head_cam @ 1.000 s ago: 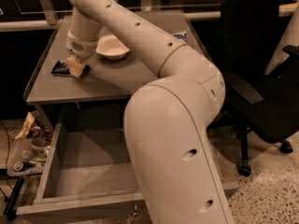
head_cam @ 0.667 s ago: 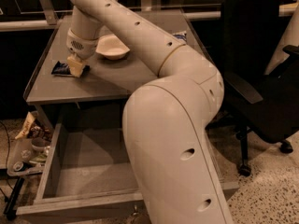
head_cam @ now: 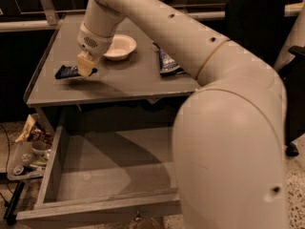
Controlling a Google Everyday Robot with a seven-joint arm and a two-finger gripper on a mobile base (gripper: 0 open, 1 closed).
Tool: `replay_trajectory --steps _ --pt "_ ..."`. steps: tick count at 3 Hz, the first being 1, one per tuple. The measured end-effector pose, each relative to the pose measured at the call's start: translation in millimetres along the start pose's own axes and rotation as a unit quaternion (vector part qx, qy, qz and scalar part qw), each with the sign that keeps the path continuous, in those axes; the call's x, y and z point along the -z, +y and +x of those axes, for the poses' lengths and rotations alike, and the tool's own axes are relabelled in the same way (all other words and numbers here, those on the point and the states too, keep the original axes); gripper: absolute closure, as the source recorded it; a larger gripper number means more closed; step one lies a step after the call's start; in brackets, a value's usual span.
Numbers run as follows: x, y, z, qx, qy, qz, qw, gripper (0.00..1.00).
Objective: Place rxbar blueberry into top drawer
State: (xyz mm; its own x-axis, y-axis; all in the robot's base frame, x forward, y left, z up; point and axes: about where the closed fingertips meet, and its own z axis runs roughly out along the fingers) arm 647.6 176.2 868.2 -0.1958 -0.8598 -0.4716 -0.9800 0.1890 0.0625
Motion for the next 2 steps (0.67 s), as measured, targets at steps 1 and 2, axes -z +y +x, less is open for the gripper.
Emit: replay_trajectory --steps 1,2 --pt "14 15 19 -0.007 -0.007 0.006 0.9999 1.00" --pt "31 37 42 -0.014 -0.024 0.021 0.9994 1.00"
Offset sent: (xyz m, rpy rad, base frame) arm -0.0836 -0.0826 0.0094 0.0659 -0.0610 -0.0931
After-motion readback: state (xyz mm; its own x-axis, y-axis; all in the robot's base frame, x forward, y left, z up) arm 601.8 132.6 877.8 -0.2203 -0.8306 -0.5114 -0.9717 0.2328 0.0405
